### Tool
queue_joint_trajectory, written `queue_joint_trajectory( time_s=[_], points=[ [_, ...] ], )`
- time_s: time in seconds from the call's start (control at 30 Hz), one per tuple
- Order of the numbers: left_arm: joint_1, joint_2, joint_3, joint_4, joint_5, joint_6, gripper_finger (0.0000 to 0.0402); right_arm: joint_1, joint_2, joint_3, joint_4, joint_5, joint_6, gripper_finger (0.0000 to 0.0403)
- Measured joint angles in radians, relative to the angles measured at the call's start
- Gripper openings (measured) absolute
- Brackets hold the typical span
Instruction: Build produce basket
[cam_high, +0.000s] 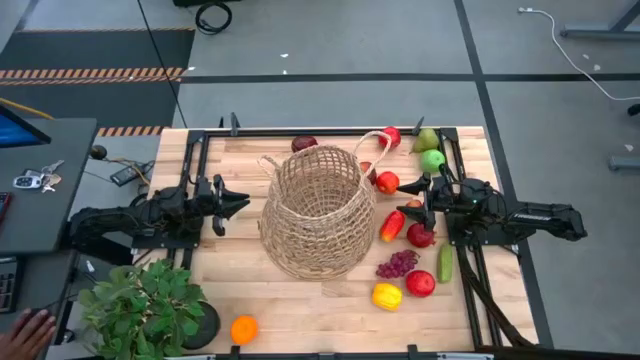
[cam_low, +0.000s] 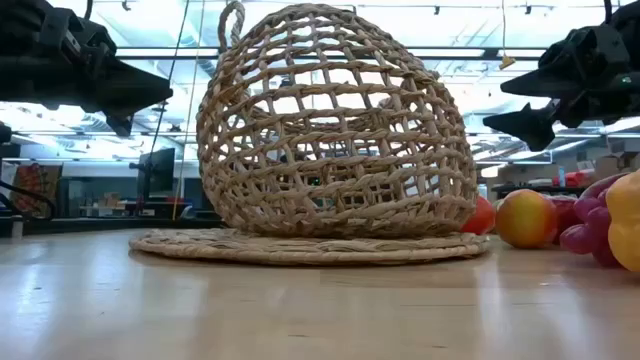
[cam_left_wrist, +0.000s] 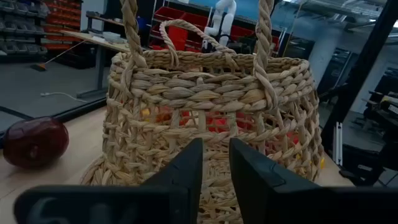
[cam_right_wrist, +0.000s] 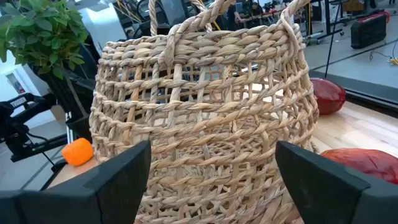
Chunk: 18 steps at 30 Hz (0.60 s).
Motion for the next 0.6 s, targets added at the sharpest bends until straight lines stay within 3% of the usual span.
queue_joint_trajectory(
  time_s=[0.6],
  points=[
    [0.000,0.000,0.000,0.000,0.000,0.000,0.0085,0.000,0.000,0.000,0.000,0.000,0.000,0.0348]
  ],
)
